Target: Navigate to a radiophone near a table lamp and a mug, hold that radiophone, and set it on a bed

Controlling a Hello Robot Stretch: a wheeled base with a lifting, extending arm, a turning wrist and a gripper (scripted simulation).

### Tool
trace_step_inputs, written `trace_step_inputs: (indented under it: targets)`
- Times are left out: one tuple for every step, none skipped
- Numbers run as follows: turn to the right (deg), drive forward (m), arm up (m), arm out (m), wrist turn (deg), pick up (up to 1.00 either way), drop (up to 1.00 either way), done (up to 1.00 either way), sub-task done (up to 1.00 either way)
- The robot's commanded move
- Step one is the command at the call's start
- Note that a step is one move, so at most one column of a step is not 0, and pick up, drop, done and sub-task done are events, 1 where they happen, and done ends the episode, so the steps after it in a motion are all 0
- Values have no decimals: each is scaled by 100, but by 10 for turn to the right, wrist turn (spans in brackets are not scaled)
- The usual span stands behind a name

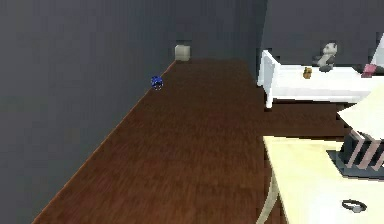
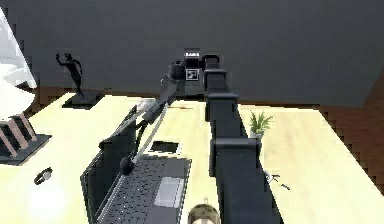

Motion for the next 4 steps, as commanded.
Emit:
trace_step_inputs:
  targets:
    - [0,0,0,0,450,0,0,0,0]
    - [0,0,0,0,450,0,0,0,0]
    - [0,0,0,0,360,0,0,0,0]
    - [0,0,-30,0,0,0,0,0,0]
